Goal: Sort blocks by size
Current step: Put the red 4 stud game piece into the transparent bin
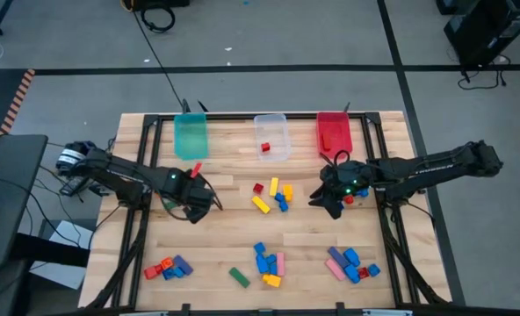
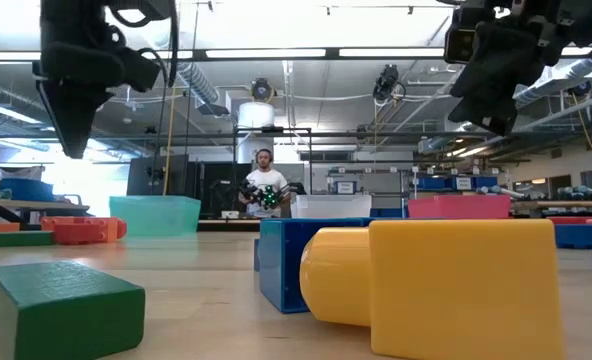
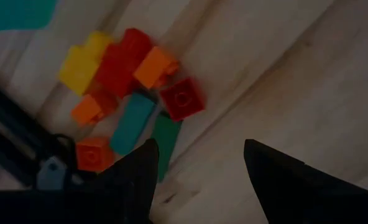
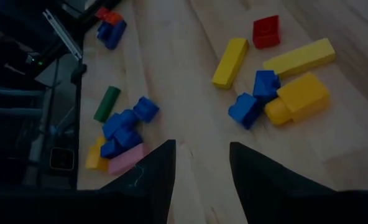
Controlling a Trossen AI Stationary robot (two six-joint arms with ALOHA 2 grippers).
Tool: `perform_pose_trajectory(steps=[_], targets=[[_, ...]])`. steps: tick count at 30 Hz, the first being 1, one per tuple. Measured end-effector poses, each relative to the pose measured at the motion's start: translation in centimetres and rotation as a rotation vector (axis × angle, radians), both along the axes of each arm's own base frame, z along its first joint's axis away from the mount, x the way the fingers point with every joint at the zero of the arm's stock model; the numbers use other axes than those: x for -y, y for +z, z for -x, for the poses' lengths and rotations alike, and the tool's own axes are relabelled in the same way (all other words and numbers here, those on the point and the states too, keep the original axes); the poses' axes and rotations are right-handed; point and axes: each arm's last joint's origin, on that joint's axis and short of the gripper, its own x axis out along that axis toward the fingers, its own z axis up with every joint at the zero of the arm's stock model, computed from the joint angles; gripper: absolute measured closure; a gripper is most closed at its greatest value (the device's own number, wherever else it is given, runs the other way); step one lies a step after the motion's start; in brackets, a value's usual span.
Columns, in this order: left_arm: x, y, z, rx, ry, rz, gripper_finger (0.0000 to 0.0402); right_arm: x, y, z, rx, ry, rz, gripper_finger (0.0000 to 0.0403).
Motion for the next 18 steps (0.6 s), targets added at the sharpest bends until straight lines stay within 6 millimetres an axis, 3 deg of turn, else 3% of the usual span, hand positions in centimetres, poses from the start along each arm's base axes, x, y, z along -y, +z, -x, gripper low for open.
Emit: perform_pose_trajectory(steps=[6, 11, 18], targets=[[-0.1, -1.0, 2.0, 0.084, -0.011, 0.022, 0.0156, 0.0, 0.6, -0.5, 0.080, -0.001, -0.004, 0.0238], [-1.4, -1.8, 3.6, 0.103, 0.133, 0.038, 0.0156, 0.0, 1.1, -0.8, 0.142, -0.023, 0.003, 0.0235], [-3.1, -3.2, 3.3, 0.150, 0.273, 0.084, 0.0156, 0.4, 1.2, -0.9, 0.152, -0.162, 0.030, 0.0235]])
